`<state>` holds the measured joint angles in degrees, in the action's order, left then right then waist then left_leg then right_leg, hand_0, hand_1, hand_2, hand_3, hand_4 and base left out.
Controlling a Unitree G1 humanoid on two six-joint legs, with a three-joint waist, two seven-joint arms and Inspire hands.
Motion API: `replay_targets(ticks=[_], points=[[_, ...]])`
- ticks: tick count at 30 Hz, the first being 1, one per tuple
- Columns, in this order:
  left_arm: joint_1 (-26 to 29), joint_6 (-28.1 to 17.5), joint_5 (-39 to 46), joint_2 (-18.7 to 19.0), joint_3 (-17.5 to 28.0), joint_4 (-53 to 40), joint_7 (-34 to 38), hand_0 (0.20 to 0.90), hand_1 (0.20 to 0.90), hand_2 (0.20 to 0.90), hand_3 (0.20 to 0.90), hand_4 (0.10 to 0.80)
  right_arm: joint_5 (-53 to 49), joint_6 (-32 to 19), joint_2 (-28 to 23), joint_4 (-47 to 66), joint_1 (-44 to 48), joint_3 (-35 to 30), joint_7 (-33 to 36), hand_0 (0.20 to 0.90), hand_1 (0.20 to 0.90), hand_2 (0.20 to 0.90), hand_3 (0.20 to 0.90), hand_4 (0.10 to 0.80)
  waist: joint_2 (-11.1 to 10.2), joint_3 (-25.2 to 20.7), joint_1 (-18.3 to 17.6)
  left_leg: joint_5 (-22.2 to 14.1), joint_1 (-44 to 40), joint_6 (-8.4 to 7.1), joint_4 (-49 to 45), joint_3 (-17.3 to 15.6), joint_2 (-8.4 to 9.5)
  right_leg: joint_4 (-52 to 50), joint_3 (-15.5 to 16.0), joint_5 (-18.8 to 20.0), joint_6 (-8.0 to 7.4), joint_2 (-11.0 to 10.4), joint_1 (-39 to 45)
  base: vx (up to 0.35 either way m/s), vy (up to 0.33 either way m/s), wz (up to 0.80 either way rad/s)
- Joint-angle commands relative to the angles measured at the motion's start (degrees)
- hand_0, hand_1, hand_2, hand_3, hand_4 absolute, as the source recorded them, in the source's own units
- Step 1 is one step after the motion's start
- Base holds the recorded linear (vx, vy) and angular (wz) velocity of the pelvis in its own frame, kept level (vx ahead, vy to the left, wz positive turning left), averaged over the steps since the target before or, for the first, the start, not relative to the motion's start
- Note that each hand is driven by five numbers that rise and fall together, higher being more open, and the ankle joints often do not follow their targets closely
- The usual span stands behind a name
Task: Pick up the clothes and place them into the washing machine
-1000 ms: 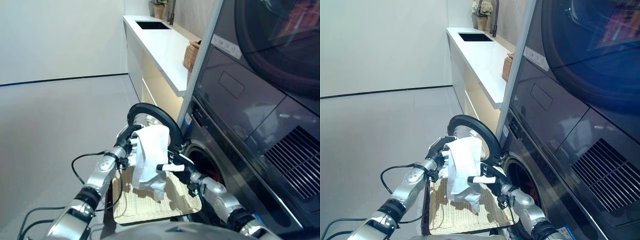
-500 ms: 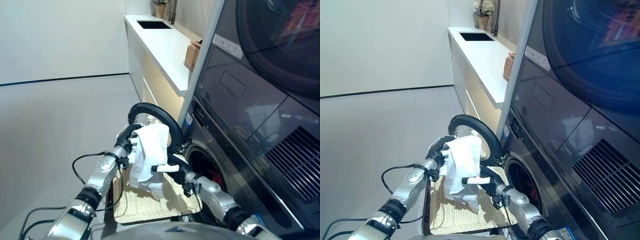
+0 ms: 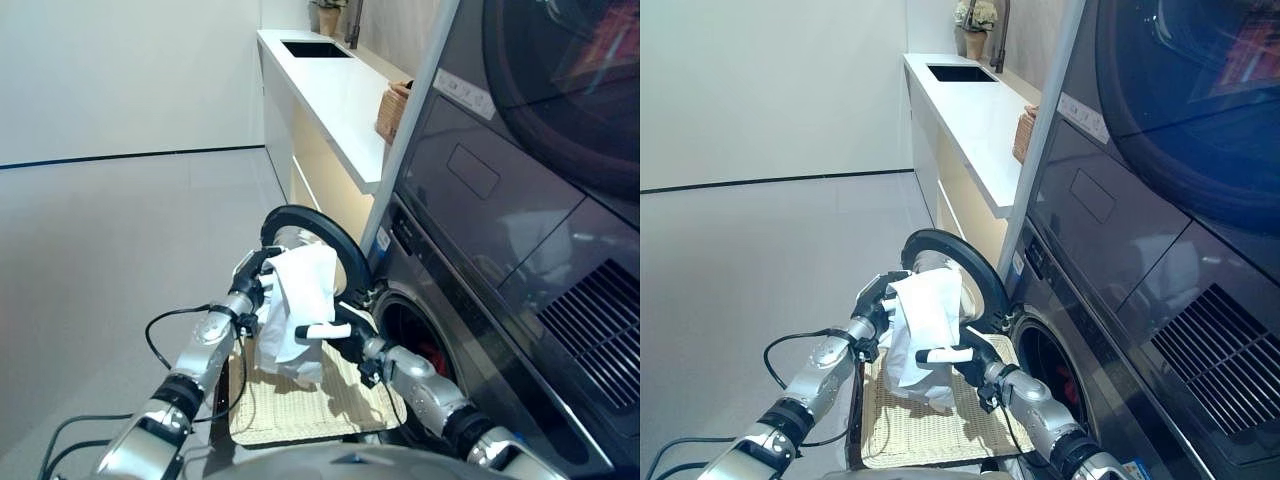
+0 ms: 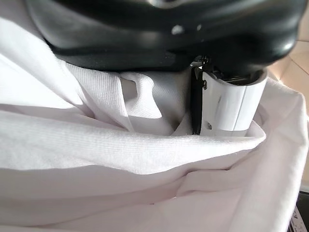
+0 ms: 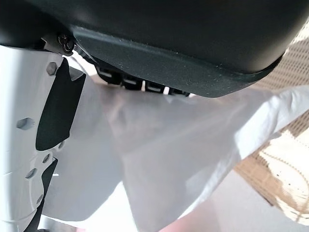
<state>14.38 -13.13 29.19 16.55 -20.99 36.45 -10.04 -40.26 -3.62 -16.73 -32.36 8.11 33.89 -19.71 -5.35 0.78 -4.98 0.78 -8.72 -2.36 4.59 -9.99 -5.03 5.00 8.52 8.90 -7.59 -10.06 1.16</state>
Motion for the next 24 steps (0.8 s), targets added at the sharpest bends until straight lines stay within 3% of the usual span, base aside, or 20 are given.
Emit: replay_targets(ticks=[1,23,24], points=[[6.9,-7.7,2.0,-2.9,-0.7,-4.0,-1.2,0.2,0.2,0.2,0.2,0.3,-4.8,-5.0,5.5,7.2,9.8,0.7,-1.6,0.9,0.9,0.9,0.9,0.8,0.6,-0.8,1.1,0.3,2.0,-3.34,0.4,4.0,-2.4,-0.8,1.1,-2.4,-5.09,-5.1,3.8,0.0,0.0,0.0],[7.3,-7.6,1.1,-3.6,-2.6,-3.5,-0.5,0.2,0.2,0.2,0.2,0.3,-6.7,-4.3,8.0,7.9,12.5,5.3,-2.3,0.9,0.9,0.9,0.9,0.8,0.5,-0.6,1.6,0.2,1.9,-3.31,0.4,4.0,-2.41,-0.8,1.2,-2.5,-4.99,-5.3,3.9,0.0,0.0,0.0],[7.3,-7.6,1.0,-3.5,-2.6,-3.6,-0.4,0.2,0.2,0.2,0.2,0.3,-6.7,-4.2,7.9,8.0,12.5,5.4,-2.3,0.752,0.752,0.752,0.752,0.694,0.5,-0.5,1.7,0.2,2.0,-3.3,0.4,4.0,-2.37,-0.8,1.2,-2.5,-5.01,-5.3,3.8,0.0,0.0,0.0]])
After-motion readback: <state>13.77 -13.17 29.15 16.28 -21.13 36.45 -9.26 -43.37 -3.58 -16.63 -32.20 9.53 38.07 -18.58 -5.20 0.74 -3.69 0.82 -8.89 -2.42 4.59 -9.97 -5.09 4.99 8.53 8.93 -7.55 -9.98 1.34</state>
